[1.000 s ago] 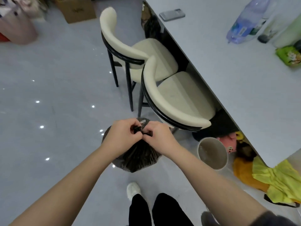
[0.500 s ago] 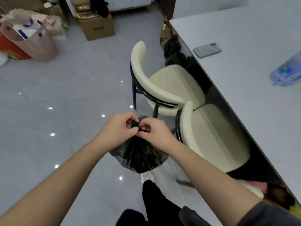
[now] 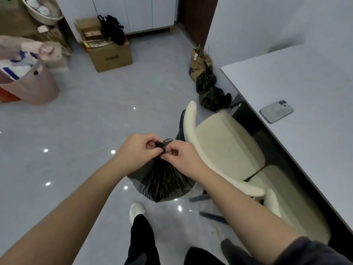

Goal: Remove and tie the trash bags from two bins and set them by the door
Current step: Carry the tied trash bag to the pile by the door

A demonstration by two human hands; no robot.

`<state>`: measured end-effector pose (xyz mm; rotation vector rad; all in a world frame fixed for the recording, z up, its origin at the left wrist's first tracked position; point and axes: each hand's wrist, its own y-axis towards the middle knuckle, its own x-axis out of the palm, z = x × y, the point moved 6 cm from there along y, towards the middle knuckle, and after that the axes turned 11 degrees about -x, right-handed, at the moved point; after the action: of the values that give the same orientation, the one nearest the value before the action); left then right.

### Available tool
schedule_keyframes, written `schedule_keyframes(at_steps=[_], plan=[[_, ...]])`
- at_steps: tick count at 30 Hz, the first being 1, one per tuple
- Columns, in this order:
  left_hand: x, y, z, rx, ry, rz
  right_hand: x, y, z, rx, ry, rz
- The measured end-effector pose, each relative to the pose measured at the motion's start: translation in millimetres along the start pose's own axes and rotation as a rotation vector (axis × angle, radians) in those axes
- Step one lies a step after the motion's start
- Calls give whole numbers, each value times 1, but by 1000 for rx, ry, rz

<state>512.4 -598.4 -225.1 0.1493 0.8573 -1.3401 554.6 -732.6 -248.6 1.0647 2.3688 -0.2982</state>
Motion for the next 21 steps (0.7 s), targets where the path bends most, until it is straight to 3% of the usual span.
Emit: schedule_keyframes(at_steps=[12,21], plan=[[-121,225,-4,60,2,-73,1,233,21,99,42,135],[-162,396,43,94,55,-126,-51,394,72,102,19,202]])
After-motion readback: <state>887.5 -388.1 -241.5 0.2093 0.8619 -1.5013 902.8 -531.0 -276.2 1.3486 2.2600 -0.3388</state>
